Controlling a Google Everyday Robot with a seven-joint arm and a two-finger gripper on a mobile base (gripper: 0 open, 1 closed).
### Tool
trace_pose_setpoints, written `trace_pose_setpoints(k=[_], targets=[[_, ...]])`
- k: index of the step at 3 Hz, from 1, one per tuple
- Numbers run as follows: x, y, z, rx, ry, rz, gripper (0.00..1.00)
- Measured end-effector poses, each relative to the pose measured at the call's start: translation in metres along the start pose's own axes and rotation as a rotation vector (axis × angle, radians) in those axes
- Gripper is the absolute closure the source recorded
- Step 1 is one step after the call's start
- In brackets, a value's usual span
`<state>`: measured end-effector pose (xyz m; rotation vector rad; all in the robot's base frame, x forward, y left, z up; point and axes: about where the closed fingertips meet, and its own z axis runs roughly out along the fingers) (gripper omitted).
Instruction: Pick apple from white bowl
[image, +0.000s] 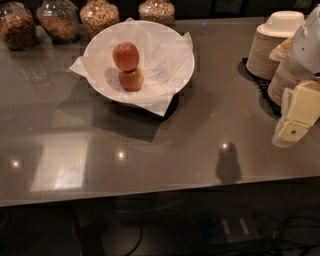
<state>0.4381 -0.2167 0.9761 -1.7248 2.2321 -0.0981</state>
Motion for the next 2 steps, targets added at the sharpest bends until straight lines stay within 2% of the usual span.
trace_pose_setpoints(k=[1,2], targets=[[0.0,0.0,0.0,0.0,0.0,0.0,0.0],[-0.011,-0.005,0.001,0.01,-0.022,-0.017,0.0]])
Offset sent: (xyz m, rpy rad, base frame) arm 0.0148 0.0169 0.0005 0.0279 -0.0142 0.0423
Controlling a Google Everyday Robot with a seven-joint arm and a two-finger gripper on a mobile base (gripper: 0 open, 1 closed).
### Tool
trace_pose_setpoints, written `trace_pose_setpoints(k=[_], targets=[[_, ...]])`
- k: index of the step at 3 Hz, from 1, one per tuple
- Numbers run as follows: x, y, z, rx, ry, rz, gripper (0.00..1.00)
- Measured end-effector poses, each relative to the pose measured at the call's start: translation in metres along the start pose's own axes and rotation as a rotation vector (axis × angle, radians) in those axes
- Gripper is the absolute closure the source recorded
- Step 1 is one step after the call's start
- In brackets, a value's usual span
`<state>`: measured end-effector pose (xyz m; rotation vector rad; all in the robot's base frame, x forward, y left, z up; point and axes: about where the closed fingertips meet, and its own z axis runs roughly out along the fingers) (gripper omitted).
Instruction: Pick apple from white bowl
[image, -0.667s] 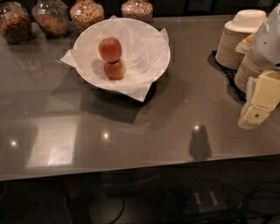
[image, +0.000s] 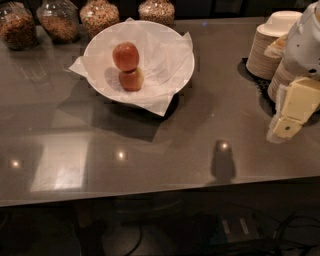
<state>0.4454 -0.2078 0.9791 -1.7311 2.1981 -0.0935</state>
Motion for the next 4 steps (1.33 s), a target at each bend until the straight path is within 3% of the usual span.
trace_pose_setpoints(k=[1,3,4], targets=[[-0.027,-0.022,0.011,0.026,-0.053,-0.013,0.0],[-0.096,-0.082,0.036,0.112,-0.23,0.043,0.0],[-0.129,-0.108,0.047,0.125,-0.312,0.072,0.0]])
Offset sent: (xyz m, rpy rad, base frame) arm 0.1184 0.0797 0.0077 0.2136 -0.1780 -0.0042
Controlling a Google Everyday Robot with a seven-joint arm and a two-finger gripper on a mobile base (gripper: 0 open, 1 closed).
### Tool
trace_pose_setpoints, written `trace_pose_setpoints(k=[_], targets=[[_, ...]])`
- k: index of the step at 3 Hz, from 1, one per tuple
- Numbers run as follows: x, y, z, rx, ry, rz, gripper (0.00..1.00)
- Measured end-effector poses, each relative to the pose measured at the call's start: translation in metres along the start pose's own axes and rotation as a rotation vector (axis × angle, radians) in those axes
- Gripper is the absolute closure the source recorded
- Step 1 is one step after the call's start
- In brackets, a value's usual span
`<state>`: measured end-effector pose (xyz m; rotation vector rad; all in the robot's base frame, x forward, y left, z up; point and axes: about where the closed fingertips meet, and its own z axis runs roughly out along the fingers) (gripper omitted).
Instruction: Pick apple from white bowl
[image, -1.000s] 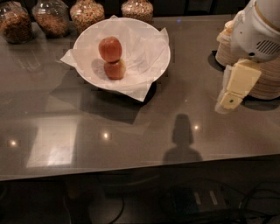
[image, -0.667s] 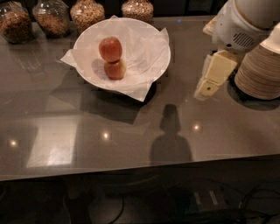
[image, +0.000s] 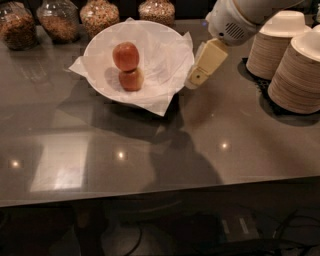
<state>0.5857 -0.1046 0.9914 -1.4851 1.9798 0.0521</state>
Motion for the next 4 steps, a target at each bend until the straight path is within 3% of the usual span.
trace_pose_setpoints(k=[2,4], targets=[[-0.065,-0.019,0.078,-0.09,-0.18,0.074,0.0],[-0.075,-0.018,0.087,-0.089,-0.215,0.067,0.0]])
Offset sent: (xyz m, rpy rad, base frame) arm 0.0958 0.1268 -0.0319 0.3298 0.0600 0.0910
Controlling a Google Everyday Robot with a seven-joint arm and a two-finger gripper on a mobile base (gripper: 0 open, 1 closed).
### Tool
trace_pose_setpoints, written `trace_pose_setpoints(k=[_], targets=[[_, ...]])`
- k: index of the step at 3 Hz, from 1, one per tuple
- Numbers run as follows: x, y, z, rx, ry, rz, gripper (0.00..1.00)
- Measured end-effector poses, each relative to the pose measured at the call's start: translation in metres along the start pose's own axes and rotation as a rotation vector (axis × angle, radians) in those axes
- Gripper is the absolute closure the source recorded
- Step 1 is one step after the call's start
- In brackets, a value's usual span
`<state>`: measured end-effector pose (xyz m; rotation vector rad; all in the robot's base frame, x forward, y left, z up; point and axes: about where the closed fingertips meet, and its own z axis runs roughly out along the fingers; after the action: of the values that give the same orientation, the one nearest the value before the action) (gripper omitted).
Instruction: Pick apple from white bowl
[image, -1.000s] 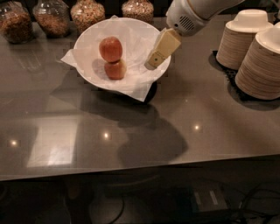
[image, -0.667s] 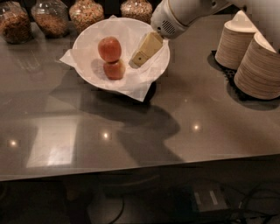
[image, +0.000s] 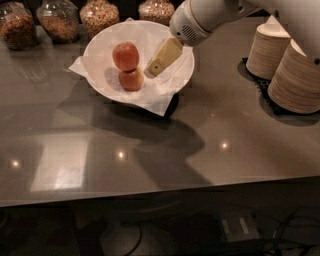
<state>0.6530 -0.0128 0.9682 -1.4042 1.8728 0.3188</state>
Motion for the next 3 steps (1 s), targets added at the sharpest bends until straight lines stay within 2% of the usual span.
trace_pose_setpoints(k=[3], targets=[[-0.049,0.001,0.081,-0.064,-0.176,-0.021,0.0]])
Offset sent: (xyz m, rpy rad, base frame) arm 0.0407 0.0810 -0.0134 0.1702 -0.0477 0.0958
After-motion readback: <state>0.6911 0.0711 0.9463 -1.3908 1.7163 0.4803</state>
